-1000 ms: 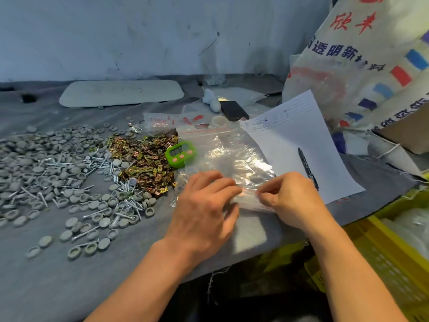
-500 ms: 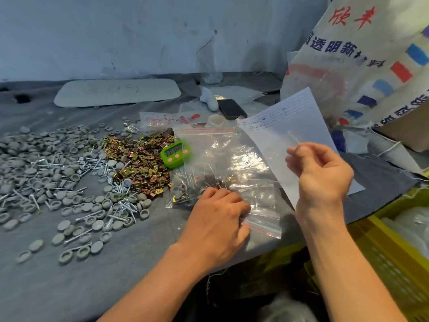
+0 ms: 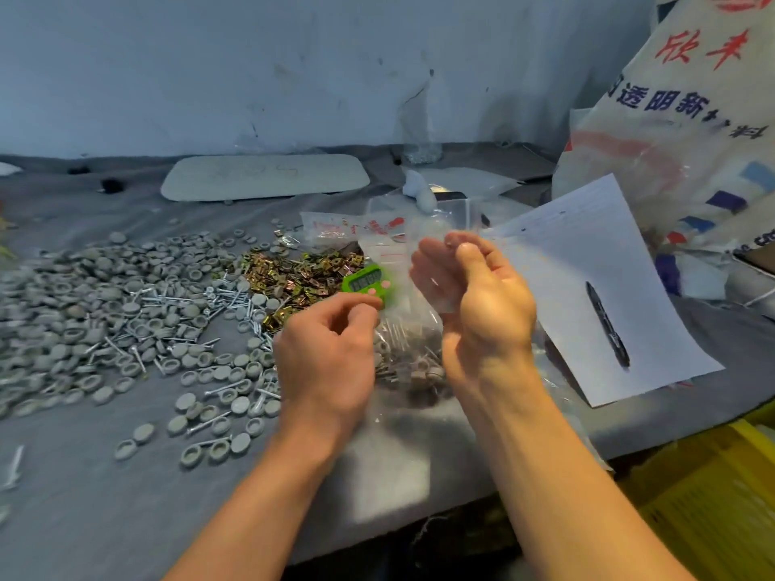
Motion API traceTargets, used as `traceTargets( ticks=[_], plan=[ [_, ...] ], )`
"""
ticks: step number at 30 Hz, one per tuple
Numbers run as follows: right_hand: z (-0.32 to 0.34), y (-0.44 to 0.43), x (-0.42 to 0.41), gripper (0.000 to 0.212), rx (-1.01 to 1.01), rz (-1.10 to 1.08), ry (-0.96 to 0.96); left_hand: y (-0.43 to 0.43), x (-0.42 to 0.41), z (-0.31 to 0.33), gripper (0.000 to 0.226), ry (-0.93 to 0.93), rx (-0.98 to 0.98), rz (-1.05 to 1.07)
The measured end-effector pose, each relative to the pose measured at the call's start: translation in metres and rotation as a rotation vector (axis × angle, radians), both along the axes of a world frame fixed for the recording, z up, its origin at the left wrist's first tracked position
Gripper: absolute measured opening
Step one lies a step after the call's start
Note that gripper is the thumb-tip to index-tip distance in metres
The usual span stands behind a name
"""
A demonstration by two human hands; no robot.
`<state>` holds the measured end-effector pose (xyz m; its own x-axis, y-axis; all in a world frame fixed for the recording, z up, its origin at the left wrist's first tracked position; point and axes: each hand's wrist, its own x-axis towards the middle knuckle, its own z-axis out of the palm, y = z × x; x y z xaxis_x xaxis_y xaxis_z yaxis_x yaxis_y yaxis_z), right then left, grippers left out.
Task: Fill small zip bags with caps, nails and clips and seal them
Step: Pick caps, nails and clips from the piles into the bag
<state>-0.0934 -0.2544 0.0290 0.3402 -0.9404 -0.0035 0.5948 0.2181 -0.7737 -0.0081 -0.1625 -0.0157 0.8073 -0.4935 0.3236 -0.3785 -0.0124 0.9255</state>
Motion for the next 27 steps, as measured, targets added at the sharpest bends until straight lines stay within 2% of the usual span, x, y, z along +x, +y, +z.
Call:
traceTargets(
  ticks=[3, 7, 9, 12, 14, 17, 19, 22, 25, 27],
  plan=[
    [-0.006, 0.015, 0.030, 0.029, -0.060, 0.096, 0.039, 0.016, 0.018, 0.005, 0.016, -0.009, -0.094, 0.029],
    [-0.014, 0.044, 0.066, 0.022, -0.289, 0.207, 0.156, 0.041, 0.041, 0.014, 0.021, 0.062, -0.201, 0.017],
    [-0.016, 0.058, 0.083, 0.020, -0.418, 0.238, 0.232, 0.054, 0.055, 0.016, 0.025, 0.104, -0.189, 0.026],
    [-0.019, 0.077, 0.108, 0.013, -0.623, 0.205, 0.448, 0.074, 0.074, 0.018, 0.032, 0.180, -0.155, 0.069],
    [-0.024, 0.094, 0.122, 0.016, -0.709, 0.254, 0.523, 0.089, 0.088, 0.017, 0.034, 0.220, -0.127, 0.138],
    [-0.029, 0.123, 0.139, 0.043, -0.780, 0.371, 0.580, 0.112, 0.111, 0.013, 0.022, 0.251, -0.070, 0.243],
    [-0.030, 0.137, 0.149, 0.051, -0.795, 0.429, 0.592, 0.129, 0.127, 0.012, 0.021, 0.277, -0.037, 0.236],
    [-0.031, 0.147, 0.161, 0.042, -0.818, 0.360, 0.643, 0.148, 0.145, 0.010, 0.024, 0.242, 0.026, 0.194],
    [-0.032, 0.150, 0.165, 0.024, -0.840, 0.207, 0.665, 0.157, 0.152, 0.008, 0.015, 0.162, 0.126, 0.215],
    [-0.032, 0.149, 0.171, 0.016, -0.769, 0.259, 0.635, 0.161, 0.153, 0.010, 0.014, 0.115, 0.171, 0.243]
  ],
)
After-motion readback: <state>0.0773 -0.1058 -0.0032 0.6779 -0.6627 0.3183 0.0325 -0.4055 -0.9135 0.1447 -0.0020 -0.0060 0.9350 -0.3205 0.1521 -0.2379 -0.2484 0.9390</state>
